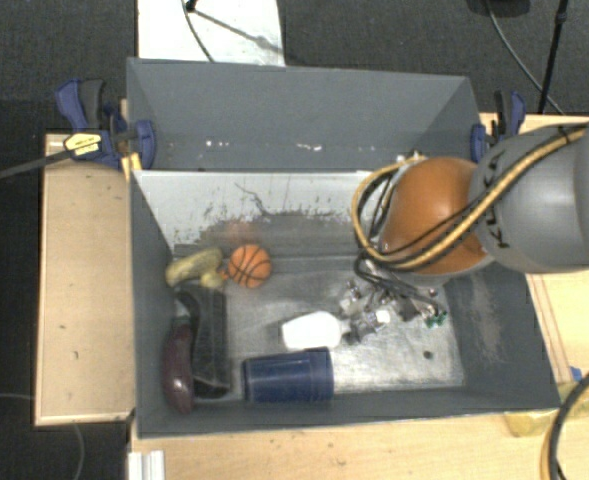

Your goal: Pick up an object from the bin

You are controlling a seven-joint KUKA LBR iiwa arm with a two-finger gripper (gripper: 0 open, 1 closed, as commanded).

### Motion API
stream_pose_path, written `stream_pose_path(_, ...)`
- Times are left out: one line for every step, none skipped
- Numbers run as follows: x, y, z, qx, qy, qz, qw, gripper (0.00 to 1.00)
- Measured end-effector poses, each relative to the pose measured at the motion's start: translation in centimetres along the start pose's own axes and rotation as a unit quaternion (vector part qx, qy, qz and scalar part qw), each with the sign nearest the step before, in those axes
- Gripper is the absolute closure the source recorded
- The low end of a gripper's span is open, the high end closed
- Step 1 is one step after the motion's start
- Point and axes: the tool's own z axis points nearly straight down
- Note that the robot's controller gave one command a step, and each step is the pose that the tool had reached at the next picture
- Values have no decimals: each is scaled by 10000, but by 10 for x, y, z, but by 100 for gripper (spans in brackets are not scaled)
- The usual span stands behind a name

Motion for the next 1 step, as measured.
stream_pose_path(6,17,-150,8,4,192,9998,100)
